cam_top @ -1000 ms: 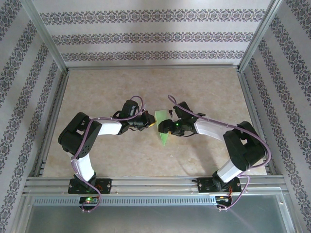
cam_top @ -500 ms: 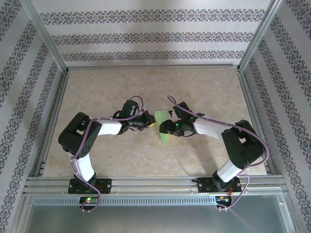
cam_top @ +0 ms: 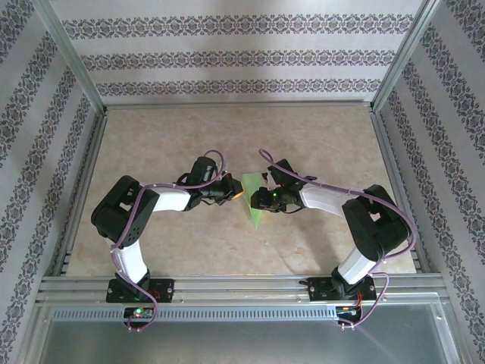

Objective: Fold a paper plane with a square sheet of paper (fold left side to right side)
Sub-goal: Place the paper plane at the center of the table.

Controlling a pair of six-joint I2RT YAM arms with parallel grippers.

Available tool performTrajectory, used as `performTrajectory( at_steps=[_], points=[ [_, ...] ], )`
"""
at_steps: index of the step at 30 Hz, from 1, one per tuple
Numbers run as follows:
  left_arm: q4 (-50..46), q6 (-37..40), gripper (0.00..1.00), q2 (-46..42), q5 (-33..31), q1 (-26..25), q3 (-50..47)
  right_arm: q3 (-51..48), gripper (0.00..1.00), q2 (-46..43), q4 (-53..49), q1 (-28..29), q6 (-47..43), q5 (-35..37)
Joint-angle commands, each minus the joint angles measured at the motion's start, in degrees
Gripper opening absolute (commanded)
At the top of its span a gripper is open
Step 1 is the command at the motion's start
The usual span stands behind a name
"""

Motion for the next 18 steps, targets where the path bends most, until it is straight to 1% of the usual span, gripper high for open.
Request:
performTrajectory(
  at_steps=[1,6,18],
  points=[
    [3.12,-0.38,0.00,0.93,0.67,-0.98,-0.41,1.54,0.35,0.95,0.01,0.90,-0.23,1.61],
    [3.22,-0.45,0.00,1.30,0.54,-1.10,-0.49,2.22,0.34,1.73,-0.34,1.91,-0.14,3.06],
    [3.81,-0.73,0.00,2.20,0.58,-1.38,-0.51,4.59,0.28,4.14,-2.52,4.45,0.12,7.82]
  ],
)
